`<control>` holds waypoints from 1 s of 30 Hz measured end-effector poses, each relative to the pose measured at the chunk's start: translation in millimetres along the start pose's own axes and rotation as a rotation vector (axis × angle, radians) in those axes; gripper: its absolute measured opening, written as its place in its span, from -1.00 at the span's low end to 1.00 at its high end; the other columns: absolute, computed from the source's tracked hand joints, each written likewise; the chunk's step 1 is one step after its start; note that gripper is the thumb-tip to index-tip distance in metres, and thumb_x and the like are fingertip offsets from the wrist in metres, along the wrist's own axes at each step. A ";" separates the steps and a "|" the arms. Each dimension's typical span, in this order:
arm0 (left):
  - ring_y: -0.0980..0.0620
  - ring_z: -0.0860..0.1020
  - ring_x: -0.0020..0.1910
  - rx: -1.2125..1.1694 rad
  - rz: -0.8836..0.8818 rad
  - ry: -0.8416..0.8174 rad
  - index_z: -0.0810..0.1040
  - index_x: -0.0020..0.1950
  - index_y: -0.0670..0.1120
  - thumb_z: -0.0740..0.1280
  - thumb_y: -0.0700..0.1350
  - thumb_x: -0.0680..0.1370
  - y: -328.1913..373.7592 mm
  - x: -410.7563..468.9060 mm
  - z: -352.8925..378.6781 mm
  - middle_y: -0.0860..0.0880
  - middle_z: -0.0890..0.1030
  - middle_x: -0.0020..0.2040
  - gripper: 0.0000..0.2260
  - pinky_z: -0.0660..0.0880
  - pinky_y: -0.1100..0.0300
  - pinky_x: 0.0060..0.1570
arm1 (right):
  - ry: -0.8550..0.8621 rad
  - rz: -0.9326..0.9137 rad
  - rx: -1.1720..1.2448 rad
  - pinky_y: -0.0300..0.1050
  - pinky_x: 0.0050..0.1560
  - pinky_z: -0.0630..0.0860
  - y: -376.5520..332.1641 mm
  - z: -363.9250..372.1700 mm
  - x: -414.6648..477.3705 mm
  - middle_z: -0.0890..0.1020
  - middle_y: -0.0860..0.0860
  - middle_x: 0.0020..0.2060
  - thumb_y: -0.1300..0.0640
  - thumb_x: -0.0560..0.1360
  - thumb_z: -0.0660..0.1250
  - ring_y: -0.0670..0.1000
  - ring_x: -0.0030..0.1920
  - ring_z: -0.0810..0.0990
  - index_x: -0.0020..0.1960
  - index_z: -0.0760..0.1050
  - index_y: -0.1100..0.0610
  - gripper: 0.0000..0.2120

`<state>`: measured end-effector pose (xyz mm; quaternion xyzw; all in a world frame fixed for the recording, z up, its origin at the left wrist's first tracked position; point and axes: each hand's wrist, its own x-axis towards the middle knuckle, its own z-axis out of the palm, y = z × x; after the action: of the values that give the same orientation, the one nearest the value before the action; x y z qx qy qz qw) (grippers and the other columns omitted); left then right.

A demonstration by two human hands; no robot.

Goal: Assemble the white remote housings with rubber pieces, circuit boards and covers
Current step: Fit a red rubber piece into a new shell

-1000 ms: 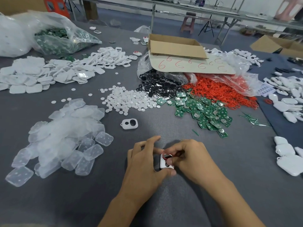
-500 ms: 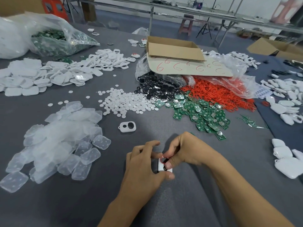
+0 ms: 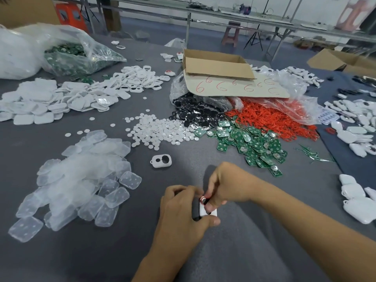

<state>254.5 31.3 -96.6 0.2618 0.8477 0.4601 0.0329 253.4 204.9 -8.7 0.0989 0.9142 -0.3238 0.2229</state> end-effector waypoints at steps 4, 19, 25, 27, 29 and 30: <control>0.26 0.36 0.18 0.009 0.083 0.072 0.57 -0.05 0.13 0.47 0.31 0.15 0.3 1.7 0.0 0.38 0.50 0.04 -0.53 0.42 0.24 0.09 | 0.352 -0.187 -0.013 -0.33 -0.21 0.48 19.4 32.9 -28.4 0.66 -0.15 -0.28 0.12 0.33 0.57 -0.17 -0.24 0.62 -0.23 0.62 -0.05 -0.85; 0.12 0.43 0.09 0.123 0.117 0.077 0.56 -0.08 0.09 0.53 0.04 0.38 0.4 3.8 -1.6 0.25 0.59 -0.11 -0.80 0.44 0.05 0.08 | 0.697 -0.253 -0.087 -0.36 -0.23 0.38 20.1 70.9 -31.2 0.51 -0.15 -0.27 0.07 0.38 0.45 -0.13 -0.26 0.49 -0.19 0.52 -0.03 -0.90; 0.13 0.43 0.07 0.151 0.122 0.088 0.54 -0.08 0.12 0.43 0.07 0.42 -0.1 4.3 -0.2 0.27 0.58 -0.11 -0.86 0.41 0.10 0.05 | 0.710 -0.260 -0.096 -0.34 -0.17 0.32 23.5 79.3 -26.4 0.42 -0.16 -0.20 0.04 0.42 0.39 -0.12 -0.22 0.42 -0.13 0.44 -0.01 -0.87; 0.13 0.43 0.09 0.163 0.121 0.082 0.54 -0.08 0.13 0.45 0.09 0.41 0.2 4.3 -0.1 0.28 0.58 -0.11 -0.84 0.38 0.12 0.05 | 0.694 -0.279 -0.024 -0.35 -0.15 0.34 28.1 80.0 -27.1 0.43 -0.17 -0.18 0.04 0.43 0.39 -0.10 -0.16 0.46 -0.12 0.43 -0.04 -0.87; 0.14 0.44 0.10 0.161 0.123 0.082 0.54 -0.08 0.14 0.45 0.12 0.39 -0.2 4.3 -0.4 0.29 0.58 -0.11 -0.82 0.36 0.14 0.06 | 0.700 -0.291 0.040 -0.36 -0.13 0.37 30.5 82.6 -28.8 0.47 -0.18 -0.14 0.07 0.44 0.41 -0.10 -0.12 0.51 -0.10 0.43 -0.08 -0.84; 0.15 0.43 0.11 0.158 0.125 0.081 0.54 -0.07 0.15 0.44 0.16 0.38 -0.7 4.1 -0.7 0.29 0.58 -0.10 -0.80 0.34 0.16 0.06 | 0.717 -0.288 0.080 -0.37 -0.14 0.37 31.8 83.9 -29.6 0.49 -0.18 -0.13 0.09 0.45 0.44 -0.10 -0.11 0.53 -0.10 0.44 -0.10 -0.82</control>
<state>250.5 32.3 -95.9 0.2969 0.8641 0.4033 -0.0508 318.6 174.9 -70.1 0.0850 0.9252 -0.3321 -0.1627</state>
